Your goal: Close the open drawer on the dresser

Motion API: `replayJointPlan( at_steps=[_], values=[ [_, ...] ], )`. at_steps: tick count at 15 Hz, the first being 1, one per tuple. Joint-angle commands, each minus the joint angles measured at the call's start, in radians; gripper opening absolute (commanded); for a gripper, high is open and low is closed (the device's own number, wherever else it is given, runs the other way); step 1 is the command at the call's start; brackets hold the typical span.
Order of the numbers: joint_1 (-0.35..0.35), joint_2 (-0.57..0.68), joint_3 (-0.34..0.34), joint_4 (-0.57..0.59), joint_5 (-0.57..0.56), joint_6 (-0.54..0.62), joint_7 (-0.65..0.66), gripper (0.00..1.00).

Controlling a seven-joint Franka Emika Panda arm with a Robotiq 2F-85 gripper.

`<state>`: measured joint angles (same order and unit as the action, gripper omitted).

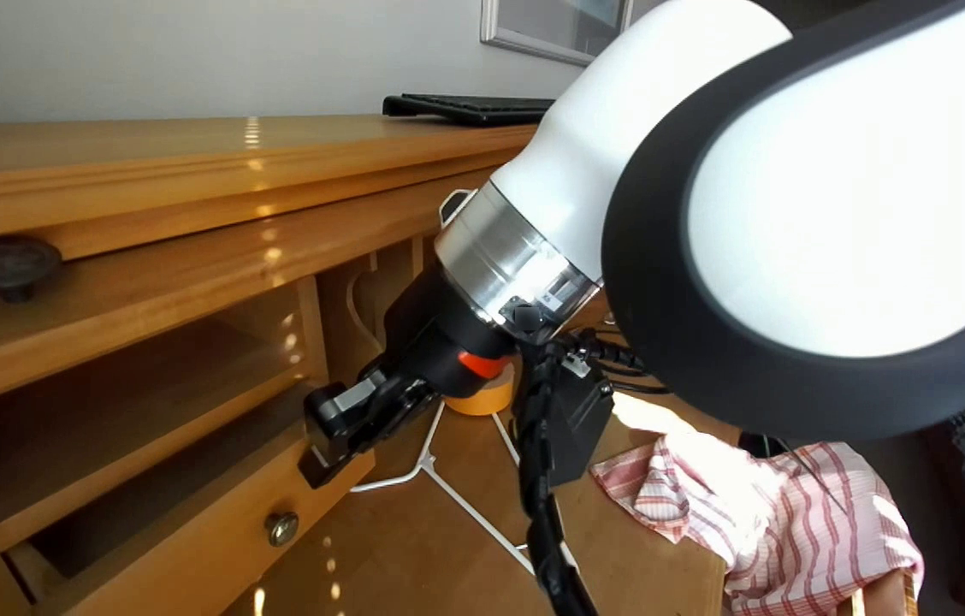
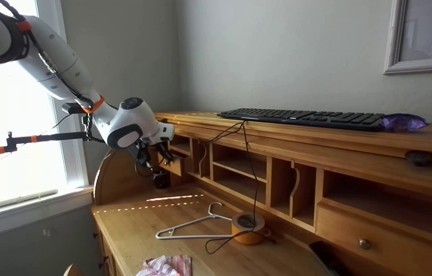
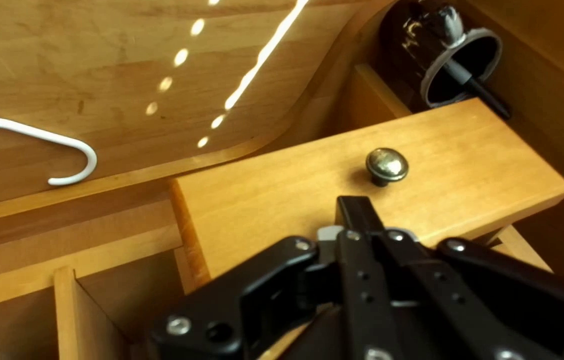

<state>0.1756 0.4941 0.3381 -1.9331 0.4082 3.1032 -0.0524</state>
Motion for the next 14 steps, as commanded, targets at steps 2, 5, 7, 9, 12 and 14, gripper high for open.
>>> replayJointPlan(
  at_steps=[2,5,7,9,12,14],
  values=[
    [0.016,0.058,-0.026,0.057,-0.009,0.08,0.0,0.0],
    [0.011,0.086,-0.009,0.091,-0.006,0.084,-0.005,0.0],
    [0.011,0.108,0.0,0.121,-0.006,0.082,-0.007,0.0],
    [0.016,0.128,-0.003,0.149,-0.007,0.081,-0.006,0.0],
    [0.018,0.151,-0.006,0.177,-0.008,0.076,-0.007,0.0],
    [0.019,0.157,-0.008,0.181,-0.008,0.077,-0.008,0.0]
  ],
)
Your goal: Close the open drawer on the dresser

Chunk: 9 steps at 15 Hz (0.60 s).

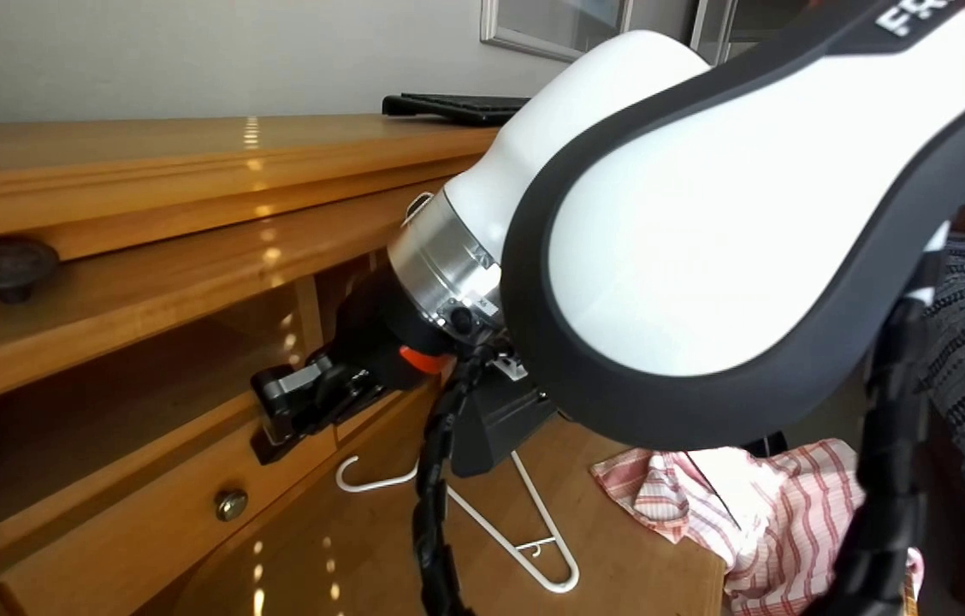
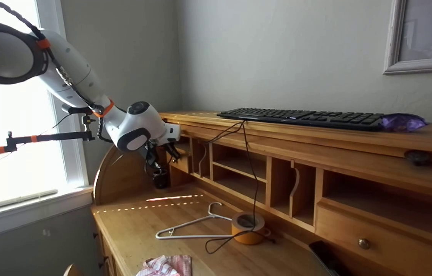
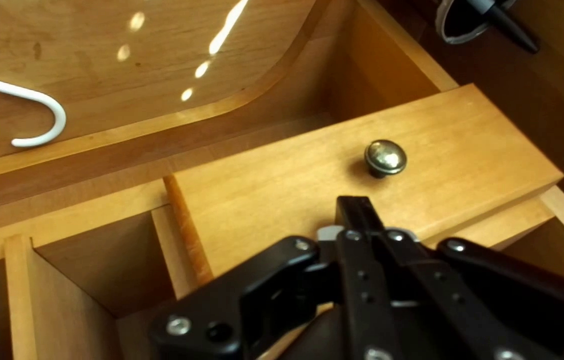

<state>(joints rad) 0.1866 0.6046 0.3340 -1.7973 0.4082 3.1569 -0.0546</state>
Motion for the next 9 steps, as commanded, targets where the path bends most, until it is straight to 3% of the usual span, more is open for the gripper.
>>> replayJointPlan(
  at_steps=[1,3,5,9],
  values=[
    [0.008,0.046,-0.003,0.045,-0.008,0.022,-0.005,0.0],
    [0.007,0.047,-0.001,0.042,-0.01,0.024,-0.009,0.0],
    [-0.034,-0.005,0.045,0.008,0.004,-0.108,-0.012,0.0],
    [0.0,-0.156,-0.05,-0.097,-0.093,-0.369,0.096,0.0]
  ],
)
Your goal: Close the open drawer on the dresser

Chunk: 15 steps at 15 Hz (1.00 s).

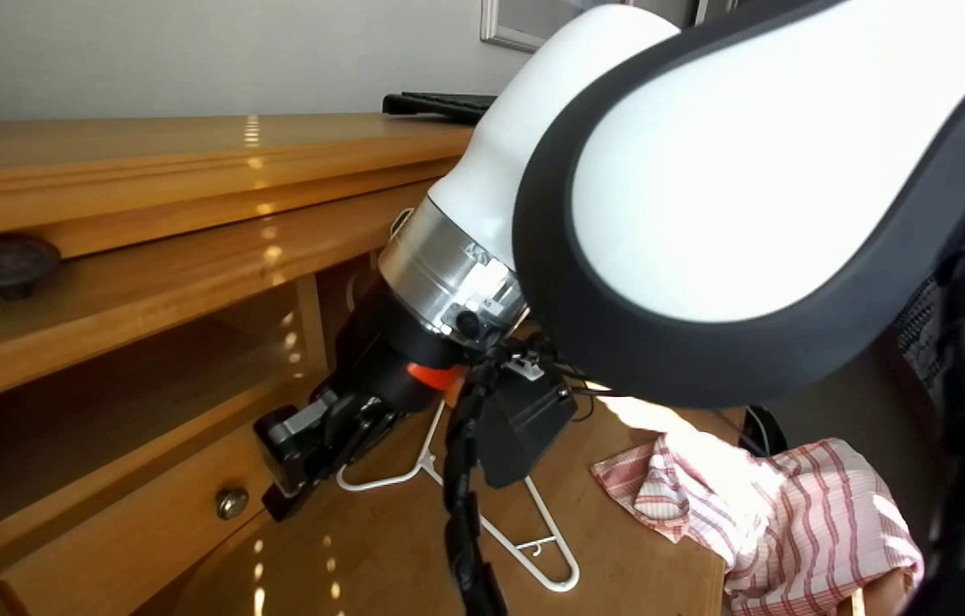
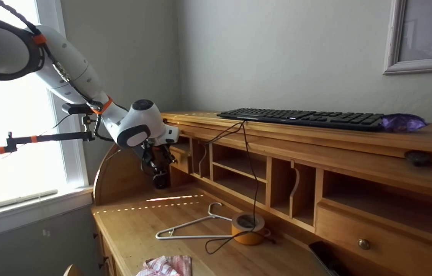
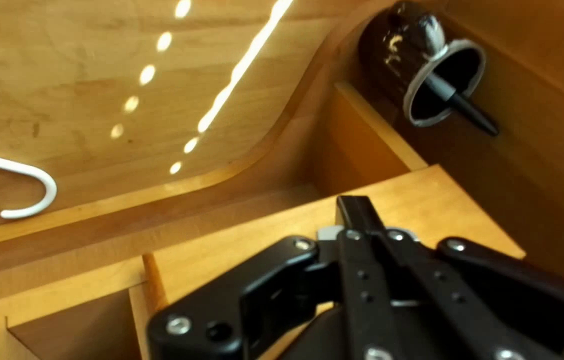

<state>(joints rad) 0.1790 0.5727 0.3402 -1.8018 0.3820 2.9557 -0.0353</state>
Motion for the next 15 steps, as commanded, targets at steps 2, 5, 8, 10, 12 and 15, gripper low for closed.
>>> replayJointPlan(
  at_steps=[2,5,8,10,12,15],
  values=[
    [0.031,-0.208,-0.13,-0.152,-0.145,-0.261,0.115,0.0],
    [-0.005,-0.377,-0.145,-0.244,-0.2,-0.49,0.081,0.26],
    [-0.049,-0.521,-0.11,-0.286,-0.092,-0.755,-0.052,0.4],
    [-0.04,-0.62,-0.141,-0.309,-0.125,-0.939,-0.021,0.55],
    [-0.044,-0.72,-0.169,-0.306,-0.207,-1.102,0.053,0.69],
    [-0.076,-0.841,-0.215,-0.296,-0.271,-1.257,0.051,0.93]
  ],
)
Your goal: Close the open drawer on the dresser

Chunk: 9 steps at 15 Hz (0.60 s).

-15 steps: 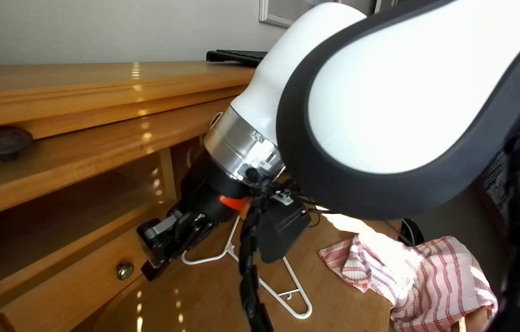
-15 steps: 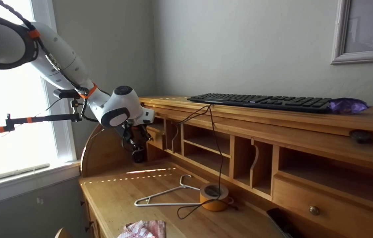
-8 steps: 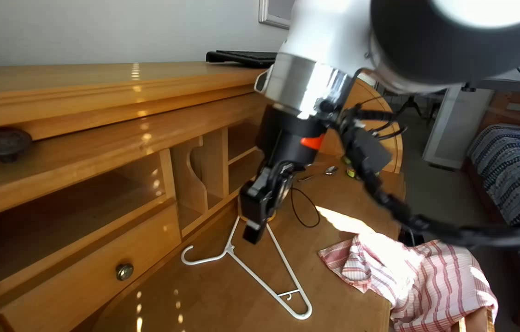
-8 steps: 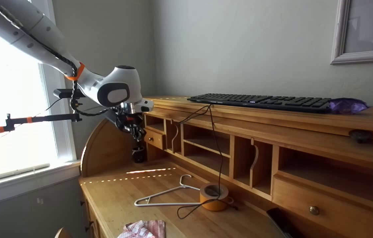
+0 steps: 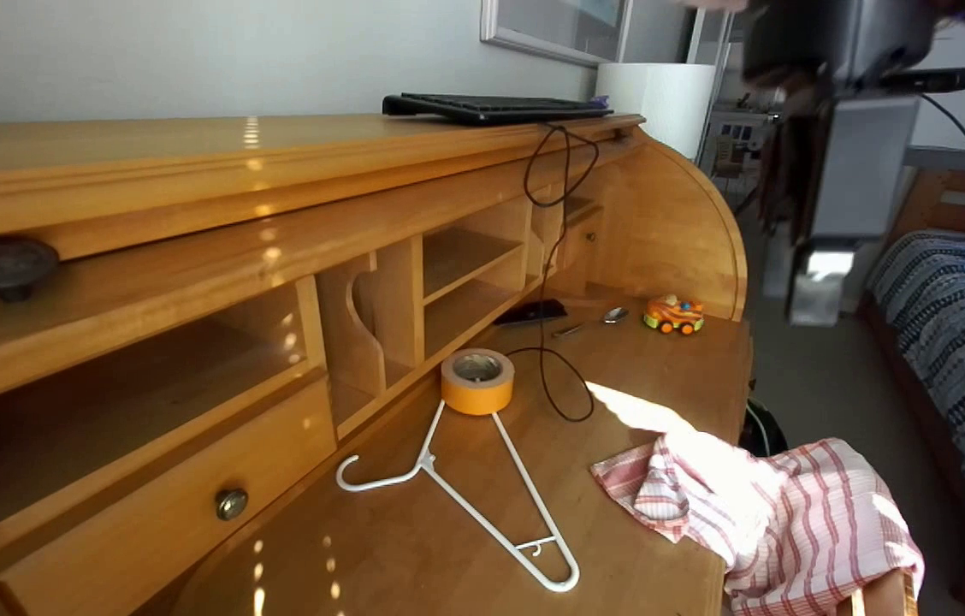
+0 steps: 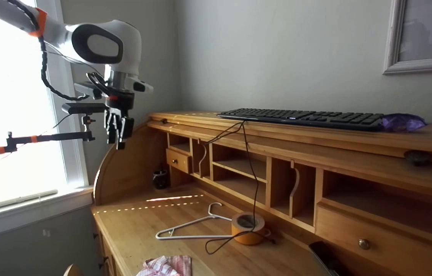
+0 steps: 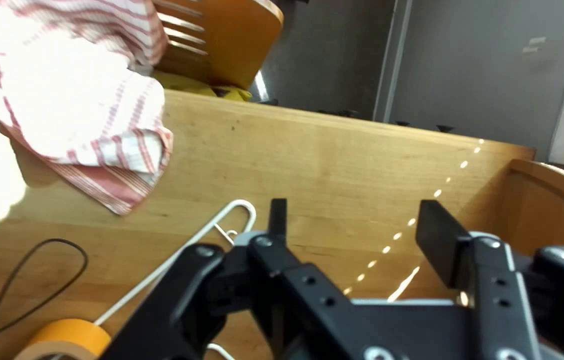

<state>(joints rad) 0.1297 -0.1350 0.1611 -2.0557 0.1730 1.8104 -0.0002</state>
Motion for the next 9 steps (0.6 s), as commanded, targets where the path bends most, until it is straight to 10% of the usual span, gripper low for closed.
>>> replayJointPlan(
  at_steps=[1,9],
  values=[
    [-0.037,-0.167,-0.052,-0.038,-0.082,-0.153,0.005,0.99],
    [-0.078,-0.219,-0.188,0.014,-0.044,-0.241,-0.204,1.0]
  ],
)
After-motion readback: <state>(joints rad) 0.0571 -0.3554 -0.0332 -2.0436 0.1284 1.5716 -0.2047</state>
